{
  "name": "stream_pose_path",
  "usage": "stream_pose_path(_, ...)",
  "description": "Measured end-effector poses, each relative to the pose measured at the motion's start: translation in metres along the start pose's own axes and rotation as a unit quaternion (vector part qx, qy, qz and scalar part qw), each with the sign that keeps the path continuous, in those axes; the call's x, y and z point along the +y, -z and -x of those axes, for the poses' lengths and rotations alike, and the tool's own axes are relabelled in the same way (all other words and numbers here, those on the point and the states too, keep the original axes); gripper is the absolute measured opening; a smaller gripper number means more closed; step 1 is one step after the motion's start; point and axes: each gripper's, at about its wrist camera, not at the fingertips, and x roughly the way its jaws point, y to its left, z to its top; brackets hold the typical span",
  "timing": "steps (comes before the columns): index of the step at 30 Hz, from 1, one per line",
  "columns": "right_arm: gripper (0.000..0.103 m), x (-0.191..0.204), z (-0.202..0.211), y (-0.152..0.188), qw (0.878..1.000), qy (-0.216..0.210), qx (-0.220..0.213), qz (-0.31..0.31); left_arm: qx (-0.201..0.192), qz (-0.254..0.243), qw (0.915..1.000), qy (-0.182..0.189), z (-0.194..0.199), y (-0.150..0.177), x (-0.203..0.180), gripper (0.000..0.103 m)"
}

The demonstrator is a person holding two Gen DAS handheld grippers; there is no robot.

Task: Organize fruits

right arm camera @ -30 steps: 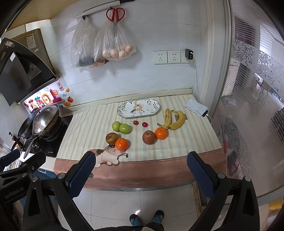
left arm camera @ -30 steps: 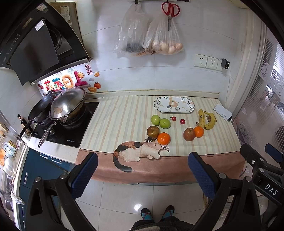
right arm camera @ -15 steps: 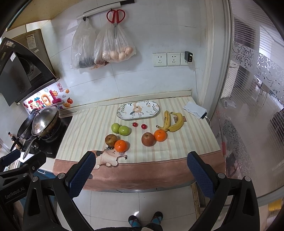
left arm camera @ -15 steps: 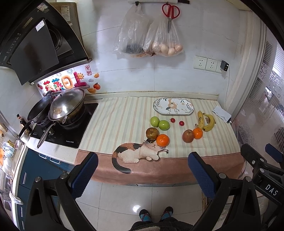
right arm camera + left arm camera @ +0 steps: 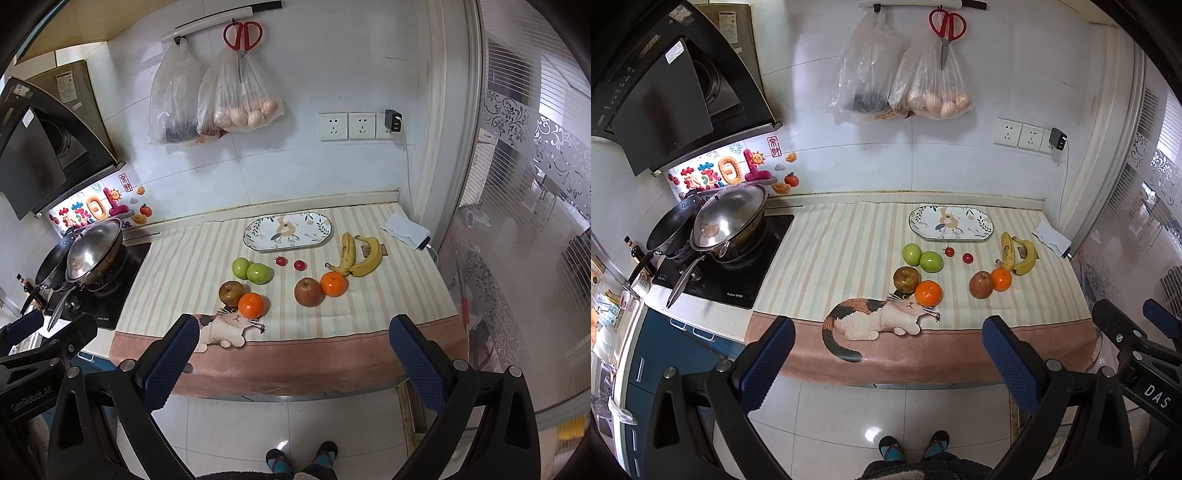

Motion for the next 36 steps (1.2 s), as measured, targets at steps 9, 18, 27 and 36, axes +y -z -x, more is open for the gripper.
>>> stream_pose_path(9,0.103,0.002,0.003,-0.002,1.0,-0.004,-0.001,0.002,0.002,0.002,1.0,-0.001,-0.002,-0.001,0.0,0.103)
stream_pose_path(18,0.103,0.007,0.003,-0.001,1.0,-0.009,0.001,0.006,0.002,0.005,1.0,0.0,-0.001,-0.001,0.003,0.103)
stream_pose_path(27,0.103,0.009,0.003,0.0,1.0,-0.01,0.0,0.008,-0.002,0.007,1.0,0.0,0.002,0.001,0.008,0.103)
stream_pose_path(36,0.103,0.012,0.006,0.001,1.0,-0.008,-0.001,0.008,-0.003,0.007,1.0,0.0,0.004,0.004,0.01,0.103)
